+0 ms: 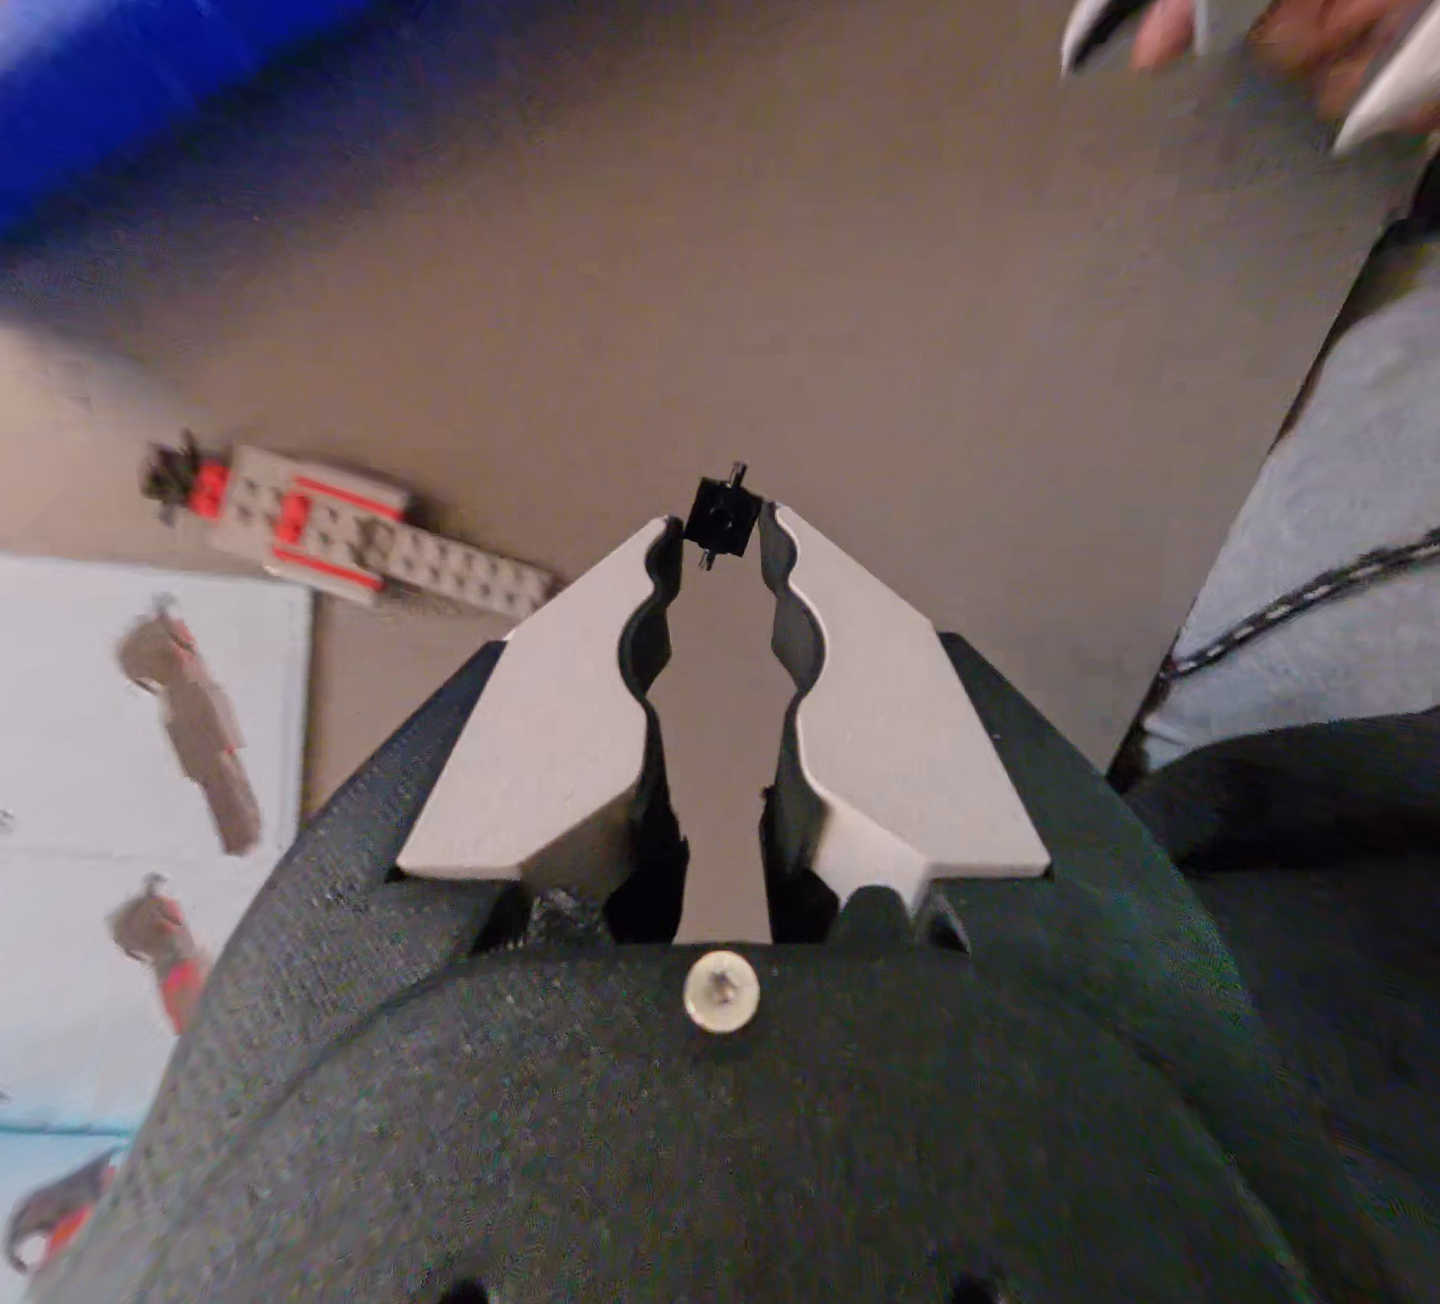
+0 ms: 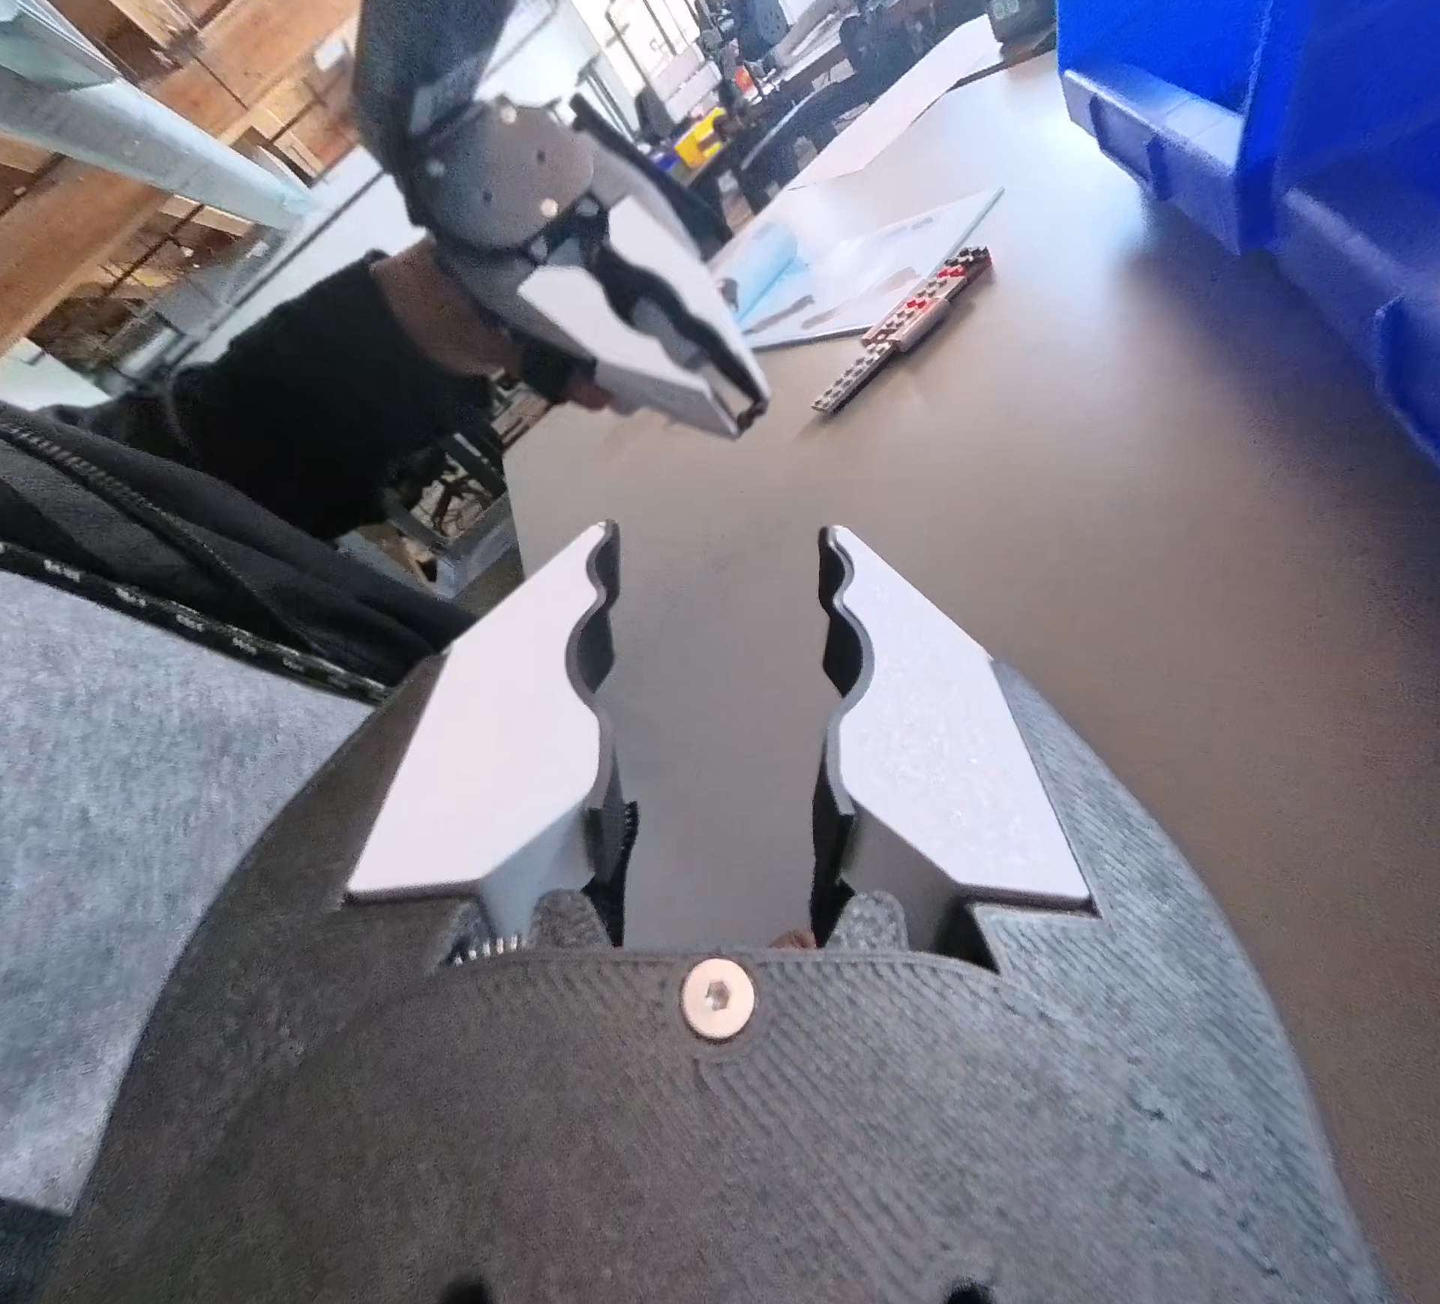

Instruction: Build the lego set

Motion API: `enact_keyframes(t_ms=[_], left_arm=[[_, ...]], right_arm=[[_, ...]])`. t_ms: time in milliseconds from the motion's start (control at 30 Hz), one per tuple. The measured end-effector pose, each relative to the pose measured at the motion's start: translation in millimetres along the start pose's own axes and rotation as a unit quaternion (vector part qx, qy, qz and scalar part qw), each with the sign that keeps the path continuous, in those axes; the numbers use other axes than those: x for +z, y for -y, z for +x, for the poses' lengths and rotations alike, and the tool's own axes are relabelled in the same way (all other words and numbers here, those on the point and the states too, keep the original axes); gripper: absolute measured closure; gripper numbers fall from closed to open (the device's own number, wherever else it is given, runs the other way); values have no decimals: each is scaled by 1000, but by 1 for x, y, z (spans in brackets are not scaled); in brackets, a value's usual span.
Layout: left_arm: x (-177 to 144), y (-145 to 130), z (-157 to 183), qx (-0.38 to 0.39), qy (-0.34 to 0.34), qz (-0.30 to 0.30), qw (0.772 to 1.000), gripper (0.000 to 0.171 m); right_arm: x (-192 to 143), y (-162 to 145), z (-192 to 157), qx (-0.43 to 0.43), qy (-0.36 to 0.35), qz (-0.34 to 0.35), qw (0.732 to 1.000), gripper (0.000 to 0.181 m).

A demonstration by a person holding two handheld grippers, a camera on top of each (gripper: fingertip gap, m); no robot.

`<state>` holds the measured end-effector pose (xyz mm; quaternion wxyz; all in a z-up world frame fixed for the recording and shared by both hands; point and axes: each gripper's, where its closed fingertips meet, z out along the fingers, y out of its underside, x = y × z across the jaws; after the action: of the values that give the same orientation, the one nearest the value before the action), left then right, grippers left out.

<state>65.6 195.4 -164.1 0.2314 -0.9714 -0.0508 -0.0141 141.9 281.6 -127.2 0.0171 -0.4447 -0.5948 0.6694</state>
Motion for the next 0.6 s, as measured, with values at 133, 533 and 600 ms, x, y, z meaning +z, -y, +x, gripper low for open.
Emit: enact_keyframes(t_ms=[133,533,600], left_arm=[[17,-44,2,18,10,-66,998,151],[6,13,2,73,-11,-12,997,131],[-4,65,7,117,-22,28,992,131]], right_arm=[[2,-1,4,0,-14,-5,1000,127],[-1,2,1,0,-6,7,1000,127],[-1,1,0,-3,-3,5,1000,127]])
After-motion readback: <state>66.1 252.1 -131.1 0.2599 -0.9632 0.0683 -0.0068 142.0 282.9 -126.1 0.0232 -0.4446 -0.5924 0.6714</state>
